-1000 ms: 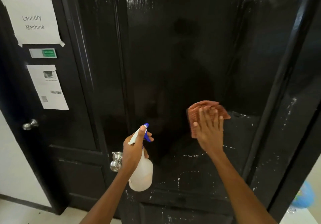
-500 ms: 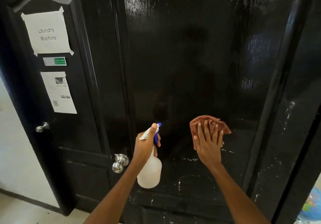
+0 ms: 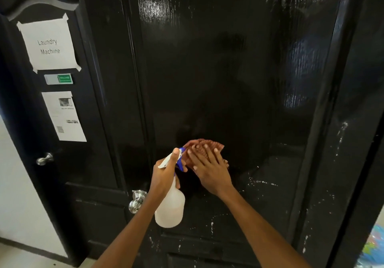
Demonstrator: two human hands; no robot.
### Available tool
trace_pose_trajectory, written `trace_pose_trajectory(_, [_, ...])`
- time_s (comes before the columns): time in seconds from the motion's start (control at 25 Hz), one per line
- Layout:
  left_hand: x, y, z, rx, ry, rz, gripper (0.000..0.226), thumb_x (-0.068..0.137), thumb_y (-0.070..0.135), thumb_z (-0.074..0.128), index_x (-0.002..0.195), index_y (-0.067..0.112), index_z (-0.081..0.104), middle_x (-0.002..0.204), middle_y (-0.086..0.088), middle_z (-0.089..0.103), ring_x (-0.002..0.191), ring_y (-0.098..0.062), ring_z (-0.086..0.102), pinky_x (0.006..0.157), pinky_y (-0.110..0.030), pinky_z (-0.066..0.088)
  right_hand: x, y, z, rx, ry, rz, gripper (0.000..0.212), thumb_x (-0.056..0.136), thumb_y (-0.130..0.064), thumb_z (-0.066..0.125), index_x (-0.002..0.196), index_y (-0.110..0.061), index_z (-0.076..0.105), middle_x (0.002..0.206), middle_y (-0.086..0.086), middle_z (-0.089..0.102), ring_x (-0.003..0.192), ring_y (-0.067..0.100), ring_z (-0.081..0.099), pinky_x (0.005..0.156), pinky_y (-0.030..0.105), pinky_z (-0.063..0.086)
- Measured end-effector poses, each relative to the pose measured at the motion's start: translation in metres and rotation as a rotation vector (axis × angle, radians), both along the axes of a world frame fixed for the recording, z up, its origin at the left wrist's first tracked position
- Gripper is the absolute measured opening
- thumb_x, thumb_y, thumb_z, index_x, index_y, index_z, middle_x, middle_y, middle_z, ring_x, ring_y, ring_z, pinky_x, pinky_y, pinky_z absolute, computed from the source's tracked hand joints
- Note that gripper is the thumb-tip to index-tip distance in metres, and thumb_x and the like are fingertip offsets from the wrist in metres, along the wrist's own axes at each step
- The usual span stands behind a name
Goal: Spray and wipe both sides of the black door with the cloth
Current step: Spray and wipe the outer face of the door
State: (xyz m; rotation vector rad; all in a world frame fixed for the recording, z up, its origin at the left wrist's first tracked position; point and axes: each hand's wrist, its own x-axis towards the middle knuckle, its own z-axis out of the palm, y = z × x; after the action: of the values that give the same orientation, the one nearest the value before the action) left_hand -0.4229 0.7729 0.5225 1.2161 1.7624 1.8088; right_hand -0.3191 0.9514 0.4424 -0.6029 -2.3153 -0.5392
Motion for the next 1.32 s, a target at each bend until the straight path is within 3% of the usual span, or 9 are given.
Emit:
trace_pose_trajectory(0.2, [0.002,0.008,-0.015,0.043,0.005,0.021,0.059,0.091,0.053,0.041,0.077,0.002,0.068,0.076,-0.011,0.072,0.052,-0.021,0.061,0.046,-0.013,0.048,0.053,0.030,0.032,-0.106,0.515,-0.233,0.065,0.107,-0.053,0.035,0.163,-0.025,0.020,0.171,0.002,0.013,0.158,0.034,0.003,0.126,0.052,-0.002])
trace_pose_trajectory(0.32, [0.011,0.013,-0.021,0.023,0.011,-0.028,0.060,0.092,0.056,0.041,0.078,0.004,0.068,0.080,-0.011,0.073,0.045,-0.026,0.056,0.044,-0.028,0.048,0.098,0.047,0.021,-0.241,0.775,-0.376,0.066,0.108,-0.054,0.027,0.164,-0.024,0.007,0.171,0.005,0.008,0.157,0.039,0.005,0.125,0.059,0.005])
trace_pose_trajectory(0.52, [0.018,0.004,-0.031,0.032,0.053,-0.049,0.059,0.094,0.056,0.039,0.079,0.006,0.068,0.084,-0.010,0.074,0.040,-0.026,0.053,0.045,-0.031,0.047,0.095,0.032,-0.027,-0.487,1.026,-0.441,0.065,0.110,-0.048,0.020,0.162,-0.023,-0.008,0.171,0.014,0.000,0.157,0.040,-0.001,0.125,0.061,0.002])
trace_pose_trajectory(0.6, [0.018,-0.005,-0.037,0.027,0.055,-0.035,0.059,0.094,0.055,0.039,0.080,0.006,0.069,0.083,-0.010,0.074,0.039,-0.025,0.053,0.044,-0.030,0.047,0.065,0.017,-0.055,-0.446,0.789,-0.375,0.065,0.109,-0.041,0.029,0.164,-0.021,0.000,0.171,0.014,-0.003,0.155,0.043,-0.005,0.123,0.063,-0.006])
trace_pose_trajectory(0.8, [0.010,-0.017,-0.051,-0.035,0.026,0.029,0.056,0.093,0.056,0.042,0.083,0.008,0.070,0.068,-0.008,0.070,0.044,-0.011,0.057,0.052,-0.022,0.049,0.015,-0.011,-0.129,0.031,-0.332,0.130,0.080,0.093,-0.015,0.061,0.162,-0.029,0.023,0.166,0.003,0.030,0.157,0.033,0.009,0.125,0.054,-0.004])
trace_pose_trajectory(0.88, [0.011,-0.017,-0.052,-0.036,0.014,0.030,0.052,0.092,0.054,0.042,0.083,0.011,0.068,0.072,-0.009,0.071,0.045,-0.010,0.058,0.053,-0.022,0.049,0.017,-0.011,-0.137,0.074,-0.411,0.125,0.081,0.094,-0.017,0.062,0.163,-0.029,0.020,0.165,0.003,0.030,0.156,0.028,0.012,0.125,0.048,-0.004])
trace_pose_trajectory(1.08, [0.012,-0.015,-0.062,-0.051,-0.009,0.043,0.059,0.093,0.057,0.038,0.080,0.007,0.068,0.082,-0.004,0.074,0.039,-0.022,0.053,0.047,-0.029,0.050,0.066,0.016,-0.101,-0.064,0.008,-0.134,0.083,0.098,-0.037,0.060,0.163,-0.032,0.009,0.169,0.002,0.021,0.155,0.038,0.010,0.124,0.059,0.007])
trace_pose_trajectory(1.16, [0.014,-0.011,-0.069,-0.054,-0.006,0.052,0.058,0.093,0.057,0.038,0.080,0.008,0.068,0.085,-0.003,0.075,0.040,-0.023,0.054,0.046,-0.029,0.050,0.106,0.037,-0.081,-0.111,0.268,-0.259,0.075,0.104,-0.048,0.043,0.163,-0.028,0.002,0.170,0.005,0.004,0.156,0.040,0.002,0.125,0.060,-0.001])
trace_pose_trajectory(1.32, [0.021,-0.006,-0.076,-0.056,-0.021,0.065,0.057,0.095,0.055,0.037,0.080,0.009,0.067,0.086,-0.002,0.075,0.040,-0.024,0.055,0.048,-0.028,0.051,0.136,0.056,-0.045,-0.306,0.810,-0.472,0.066,0.110,-0.045,0.031,0.163,-0.021,-0.002,0.169,0.019,0.010,0.154,0.046,0.009,0.121,0.067,0.009])
